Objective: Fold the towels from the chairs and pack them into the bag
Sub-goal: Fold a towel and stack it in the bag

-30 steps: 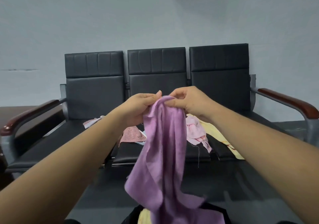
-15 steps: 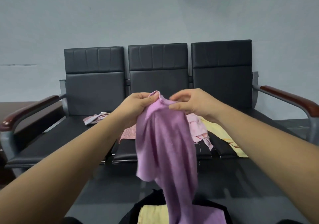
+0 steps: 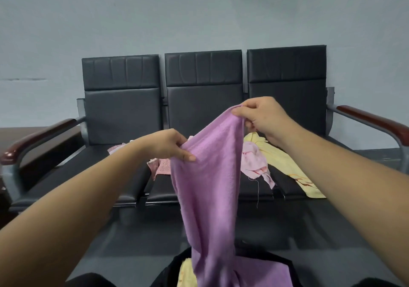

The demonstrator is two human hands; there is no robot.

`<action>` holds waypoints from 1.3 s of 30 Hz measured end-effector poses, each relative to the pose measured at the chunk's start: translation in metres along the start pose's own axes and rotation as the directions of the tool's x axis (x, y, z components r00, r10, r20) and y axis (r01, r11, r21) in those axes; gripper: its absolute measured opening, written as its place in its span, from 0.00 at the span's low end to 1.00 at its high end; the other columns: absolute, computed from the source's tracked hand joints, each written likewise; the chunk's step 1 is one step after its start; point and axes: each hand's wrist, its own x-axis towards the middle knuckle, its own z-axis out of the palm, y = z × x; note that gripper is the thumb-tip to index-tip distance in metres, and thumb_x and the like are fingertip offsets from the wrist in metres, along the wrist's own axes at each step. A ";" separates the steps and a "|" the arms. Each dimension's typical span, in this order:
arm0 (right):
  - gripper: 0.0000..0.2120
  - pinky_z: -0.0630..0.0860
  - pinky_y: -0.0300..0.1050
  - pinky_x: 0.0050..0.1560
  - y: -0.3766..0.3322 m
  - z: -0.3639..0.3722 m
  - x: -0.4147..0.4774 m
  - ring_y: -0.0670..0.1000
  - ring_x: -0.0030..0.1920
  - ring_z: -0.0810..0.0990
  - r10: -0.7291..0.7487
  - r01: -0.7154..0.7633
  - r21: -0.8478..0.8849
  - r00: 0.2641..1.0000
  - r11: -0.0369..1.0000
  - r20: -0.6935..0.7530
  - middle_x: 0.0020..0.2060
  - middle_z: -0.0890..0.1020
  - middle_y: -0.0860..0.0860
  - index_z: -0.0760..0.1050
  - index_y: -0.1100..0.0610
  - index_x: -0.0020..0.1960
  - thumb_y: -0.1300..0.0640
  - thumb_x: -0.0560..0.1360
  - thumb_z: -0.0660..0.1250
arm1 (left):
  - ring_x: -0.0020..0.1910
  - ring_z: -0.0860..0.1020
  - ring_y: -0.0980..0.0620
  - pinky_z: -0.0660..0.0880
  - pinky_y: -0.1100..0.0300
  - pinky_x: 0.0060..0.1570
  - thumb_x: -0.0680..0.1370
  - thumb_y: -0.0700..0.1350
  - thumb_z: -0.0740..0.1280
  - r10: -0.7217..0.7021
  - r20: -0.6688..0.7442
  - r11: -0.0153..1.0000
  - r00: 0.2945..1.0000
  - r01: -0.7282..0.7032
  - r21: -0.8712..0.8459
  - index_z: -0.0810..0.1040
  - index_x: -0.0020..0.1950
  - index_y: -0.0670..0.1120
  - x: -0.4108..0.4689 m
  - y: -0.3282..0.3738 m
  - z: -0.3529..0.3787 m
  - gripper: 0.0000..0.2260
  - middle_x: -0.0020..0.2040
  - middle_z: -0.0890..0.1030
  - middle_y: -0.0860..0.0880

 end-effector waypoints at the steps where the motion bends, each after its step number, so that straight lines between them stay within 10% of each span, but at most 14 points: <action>1: 0.05 0.68 0.37 0.27 0.003 -0.003 0.000 0.46 0.25 0.69 0.002 -0.002 -0.029 1.000 1.000 -0.016 0.26 0.74 0.51 0.85 0.57 0.46 0.58 0.78 0.72 | 0.44 0.83 0.50 0.79 0.55 0.52 0.69 0.57 0.80 -0.019 -0.013 1.000 1.000 0.019 -0.010 0.87 0.43 0.50 -0.001 -0.002 0.000 0.12 0.43 0.86 0.49; 4: 0.05 0.71 0.39 0.29 0.015 -0.005 0.002 0.47 0.26 0.71 0.015 -0.018 -0.052 0.998 0.998 -0.063 0.27 0.77 0.52 0.85 0.57 0.44 0.58 0.77 0.72 | 0.37 0.80 0.56 0.77 0.63 0.40 0.70 0.57 0.79 -0.037 -0.048 0.999 0.998 0.038 0.013 0.86 0.42 0.50 0.000 0.000 -0.001 0.11 0.38 0.84 0.52; 11: 0.05 0.84 0.48 0.43 0.035 -0.029 0.016 0.50 0.36 0.83 0.058 -0.081 -0.047 0.929 0.996 -0.366 0.39 0.84 0.53 0.82 0.59 0.51 0.64 0.77 0.69 | 0.42 0.80 0.53 0.78 0.54 0.52 0.78 0.56 0.72 -0.094 -0.107 0.982 0.990 0.110 0.155 0.86 0.46 0.50 0.002 -0.017 -0.004 0.10 0.45 0.86 0.48; 15: 0.12 0.84 0.48 0.46 0.053 -0.039 0.013 0.51 0.43 0.85 0.059 -0.117 -0.131 0.923 0.984 -0.380 0.43 0.83 0.51 0.78 0.59 0.58 0.66 0.75 0.70 | 0.39 0.79 0.51 0.77 0.54 0.46 0.78 0.56 0.72 -0.024 -0.317 0.979 0.948 -0.042 -0.200 0.83 0.54 0.55 0.006 -0.029 -0.005 0.08 0.45 0.85 0.46; 20: 0.05 0.84 0.45 0.47 0.059 -0.042 0.008 0.49 0.39 0.83 0.116 -0.147 -0.038 0.892 0.988 -0.436 0.39 0.83 0.52 0.81 0.59 0.54 0.64 0.79 0.70 | 0.38 0.71 0.47 0.72 0.58 0.31 0.79 0.41 0.72 0.060 -0.186 0.749 0.981 -0.167 -0.642 0.79 0.56 0.48 0.004 -0.024 -0.003 0.07 0.43 0.74 0.41; 26: 0.09 0.78 0.36 0.30 0.044 -0.033 0.003 0.46 0.30 0.79 0.066 -0.075 -0.013 0.939 0.997 -0.338 0.43 0.83 0.54 0.81 0.56 0.55 0.67 0.79 0.67 | 0.38 0.83 0.52 0.82 0.63 0.43 0.80 0.28 0.61 0.168 -0.193 0.536 0.967 -0.253 -0.805 0.81 0.55 0.38 0.007 0.026 -0.008 0.12 0.43 0.83 0.42; 29: 0.12 0.78 0.40 0.31 0.029 -0.023 -0.001 0.47 0.27 0.78 0.008 -0.015 -0.034 0.981 0.999 -0.195 0.36 0.82 0.59 0.82 0.58 0.46 0.71 0.77 0.64 | 0.51 0.85 0.45 0.81 0.58 0.55 0.77 0.37 0.71 0.212 -0.201 0.702 0.956 -0.292 -0.649 0.83 0.56 0.40 0.011 0.039 -0.008 0.08 0.51 0.86 0.39; 39: 0.06 0.79 0.38 0.36 -0.009 0.011 -0.023 0.44 0.33 0.82 -0.127 0.212 -0.325 0.956 0.922 0.264 0.35 0.86 0.51 0.86 0.55 0.44 0.52 0.73 0.77 | 0.37 0.86 0.50 0.79 0.66 0.36 0.77 0.45 0.74 0.202 -0.320 0.883 0.926 -0.314 -0.350 0.83 0.48 0.36 0.012 0.063 0.003 0.12 0.38 0.87 0.43</action>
